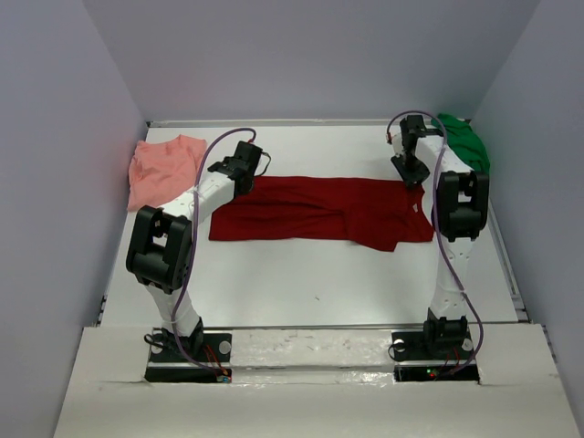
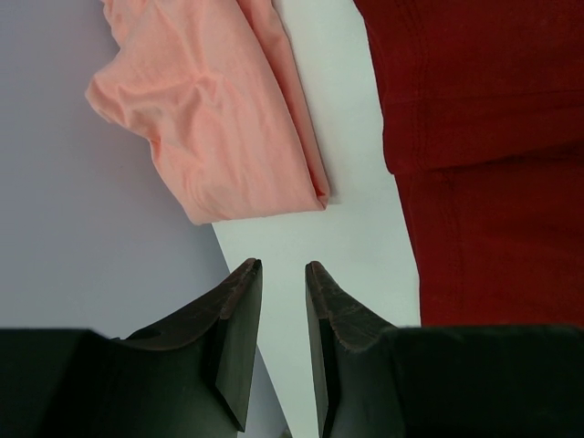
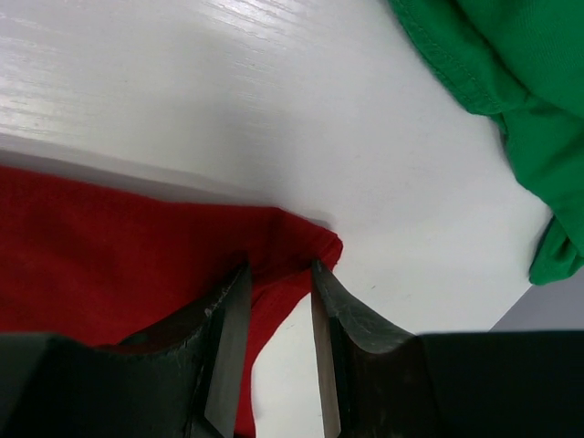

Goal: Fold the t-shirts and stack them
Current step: Fold the tshirt

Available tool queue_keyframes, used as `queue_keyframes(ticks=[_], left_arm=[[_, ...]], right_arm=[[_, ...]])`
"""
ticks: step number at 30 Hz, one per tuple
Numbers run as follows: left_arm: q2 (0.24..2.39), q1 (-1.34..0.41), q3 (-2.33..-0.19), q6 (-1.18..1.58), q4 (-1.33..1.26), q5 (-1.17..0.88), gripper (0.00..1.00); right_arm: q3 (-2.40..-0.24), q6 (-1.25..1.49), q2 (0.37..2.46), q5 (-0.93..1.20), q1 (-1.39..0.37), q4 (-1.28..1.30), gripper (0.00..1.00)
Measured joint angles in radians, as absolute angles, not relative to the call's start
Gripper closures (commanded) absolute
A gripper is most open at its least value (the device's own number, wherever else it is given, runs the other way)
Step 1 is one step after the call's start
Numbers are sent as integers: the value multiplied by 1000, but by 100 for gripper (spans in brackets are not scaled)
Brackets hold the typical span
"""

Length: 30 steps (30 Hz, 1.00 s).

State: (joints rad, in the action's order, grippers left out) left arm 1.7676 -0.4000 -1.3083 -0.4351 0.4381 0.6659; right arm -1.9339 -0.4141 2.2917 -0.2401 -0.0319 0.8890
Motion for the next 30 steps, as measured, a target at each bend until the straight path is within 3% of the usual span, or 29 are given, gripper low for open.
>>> queue_keyframes(ticks=[22,25,30], left_arm=[[1768,-418,-1308,-435,439,666,62],[1768,-418,-1308,-435,439,666,62],[1768,-418,-1308,-435,439,666,62]], right_arm=[[-1942,-407,2293,-247,-12,889,67],[-1942,-400,2294,-239,-12,890,73],[-1967,-392,2294,-228,-12,904,100]])
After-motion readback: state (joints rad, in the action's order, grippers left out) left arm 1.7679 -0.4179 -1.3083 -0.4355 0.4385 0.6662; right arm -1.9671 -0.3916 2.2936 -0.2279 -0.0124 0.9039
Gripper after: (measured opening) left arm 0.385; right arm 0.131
